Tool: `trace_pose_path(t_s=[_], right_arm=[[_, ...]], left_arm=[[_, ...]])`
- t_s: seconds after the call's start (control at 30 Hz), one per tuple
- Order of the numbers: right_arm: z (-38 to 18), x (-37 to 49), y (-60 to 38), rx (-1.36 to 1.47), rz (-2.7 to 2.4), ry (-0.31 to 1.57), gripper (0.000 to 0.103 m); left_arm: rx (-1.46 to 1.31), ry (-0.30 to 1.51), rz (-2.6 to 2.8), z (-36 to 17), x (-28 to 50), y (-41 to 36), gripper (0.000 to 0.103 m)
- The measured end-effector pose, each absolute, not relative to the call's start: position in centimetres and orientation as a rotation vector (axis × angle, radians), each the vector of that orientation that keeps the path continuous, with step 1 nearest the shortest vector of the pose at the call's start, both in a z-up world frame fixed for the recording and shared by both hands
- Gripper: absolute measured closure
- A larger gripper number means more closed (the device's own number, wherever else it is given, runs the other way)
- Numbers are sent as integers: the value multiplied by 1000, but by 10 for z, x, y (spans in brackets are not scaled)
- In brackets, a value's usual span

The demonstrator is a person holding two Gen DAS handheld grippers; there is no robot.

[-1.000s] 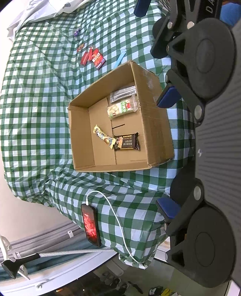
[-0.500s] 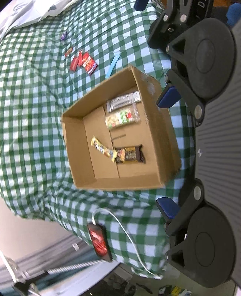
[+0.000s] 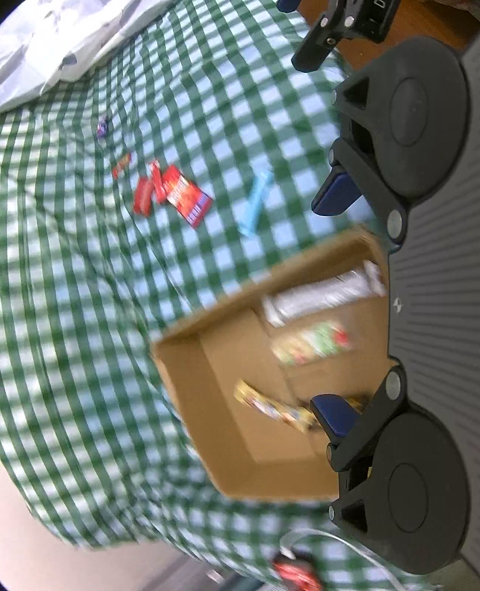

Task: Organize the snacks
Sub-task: 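Move both tools away from the box toward the remaining snacks, then grasp the red packet with left tool while right tool grasps the purple stick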

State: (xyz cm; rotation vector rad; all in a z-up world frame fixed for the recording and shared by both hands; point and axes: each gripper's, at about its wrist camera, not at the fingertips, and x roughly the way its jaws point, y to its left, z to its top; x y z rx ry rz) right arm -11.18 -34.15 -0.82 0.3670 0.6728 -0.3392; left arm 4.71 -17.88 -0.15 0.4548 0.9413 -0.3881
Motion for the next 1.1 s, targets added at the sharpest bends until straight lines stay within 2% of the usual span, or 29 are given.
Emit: trace_pose_path(t_s=[0.23, 0.43, 0.63, 0.87, 1.0, 1.07, 1.1], right_arm=[[-14, -60, -456, 404, -438, 607, 1], [-35, 24, -573, 456, -510, 548, 1], [-91, 132, -690, 583, -593, 498, 1], [-169, 243, -806, 856, -711, 485, 1], [-197, 283, -818, 760, -713, 530, 1], [-208, 288, -812, 676, -664, 561, 10], [-213, 285, -807, 658, -632, 566, 34]], left_arm=[[498, 914, -469, -16, 129, -284, 0], [576, 888, -548, -61, 220, -381, 0], [620, 973, -701, -129, 297, -469, 0], [723, 1013, -796, -198, 342, -541, 0], [730, 1037, -804, -226, 356, -552, 0], [672, 1068, -814, -227, 360, -549, 0], [655, 1082, -817, -227, 361, -547, 5]])
